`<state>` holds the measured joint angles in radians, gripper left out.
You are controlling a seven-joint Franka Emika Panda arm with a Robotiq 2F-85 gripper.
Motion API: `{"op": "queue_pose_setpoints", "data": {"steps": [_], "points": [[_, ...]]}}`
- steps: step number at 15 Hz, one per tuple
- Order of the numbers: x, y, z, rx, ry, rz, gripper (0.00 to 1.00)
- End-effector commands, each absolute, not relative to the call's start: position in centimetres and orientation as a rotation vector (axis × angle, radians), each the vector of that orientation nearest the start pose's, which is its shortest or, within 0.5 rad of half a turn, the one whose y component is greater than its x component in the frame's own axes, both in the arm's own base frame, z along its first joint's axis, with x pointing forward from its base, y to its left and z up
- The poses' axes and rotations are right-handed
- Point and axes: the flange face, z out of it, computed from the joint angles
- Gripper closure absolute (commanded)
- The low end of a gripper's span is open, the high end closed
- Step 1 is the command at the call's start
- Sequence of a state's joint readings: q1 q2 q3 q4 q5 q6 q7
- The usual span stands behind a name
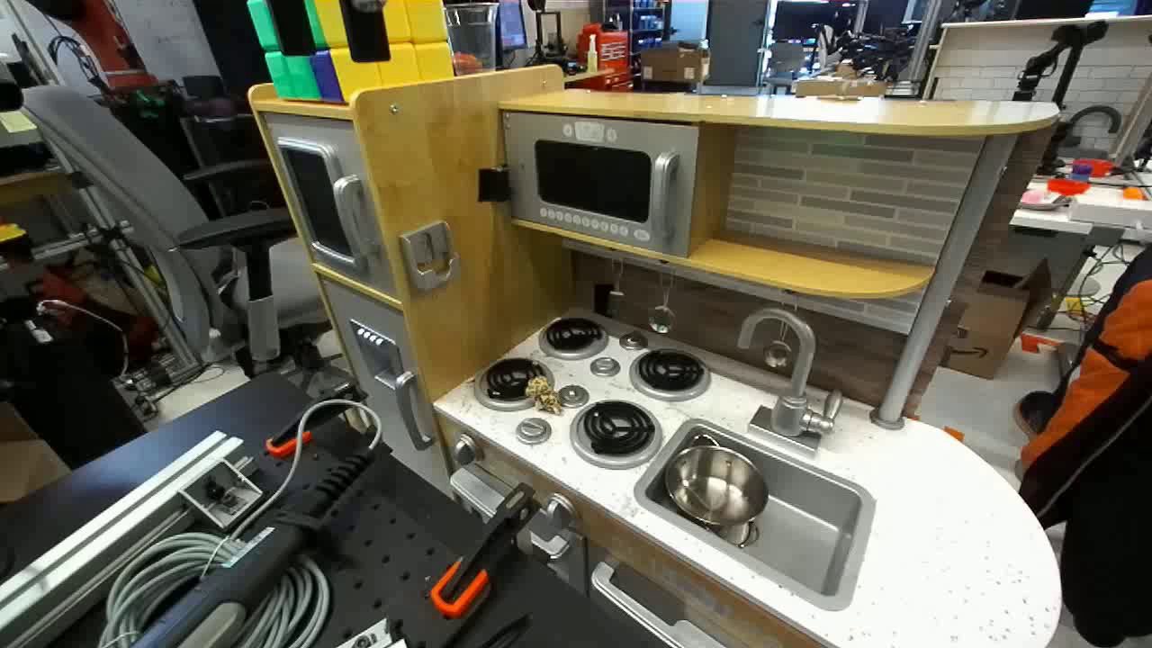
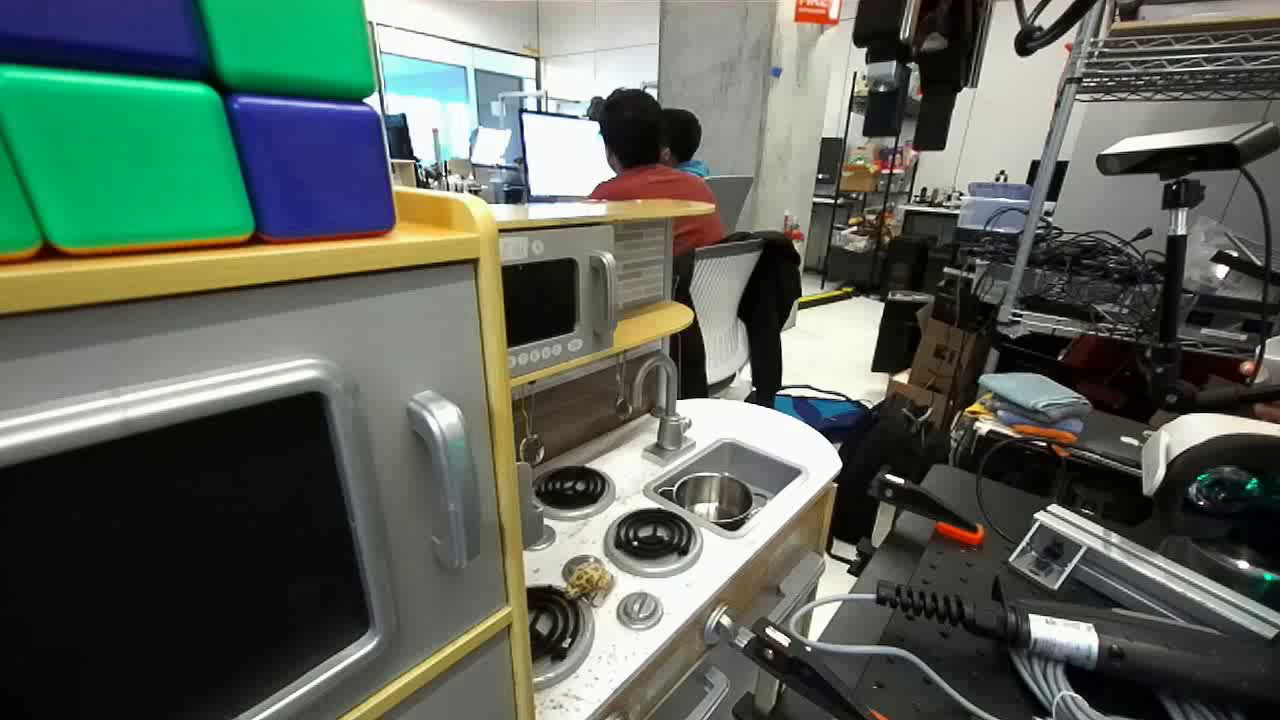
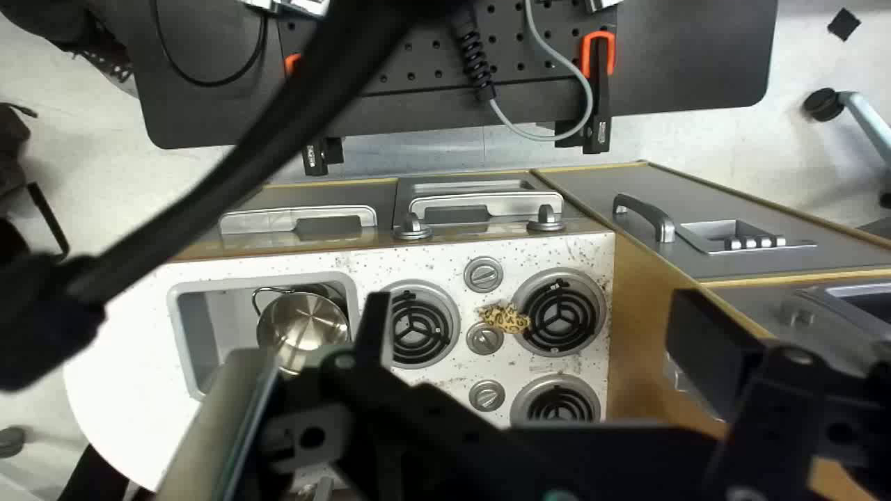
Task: Place the wire scourer in the pot in the sink
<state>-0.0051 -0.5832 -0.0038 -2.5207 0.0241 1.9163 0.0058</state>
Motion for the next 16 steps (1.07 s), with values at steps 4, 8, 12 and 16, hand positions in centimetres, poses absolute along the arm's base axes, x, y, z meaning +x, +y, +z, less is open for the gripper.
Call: {"op": "queue_pose_setpoints", "data": {"steps": [4, 8, 12, 16], "points": [[36.9, -0.2, 47.3, -3.117, 0.035, 0.034, 0.00], [36.9, -0.2, 47.3, -3.117, 0.035, 0.034, 0.00], [37.9, 0.4, 47.3, -3.093, 0.094, -0.013, 0.00], [41.5, 0.9, 43.4, -3.100, 0.225, 0.100, 0.00]]}}
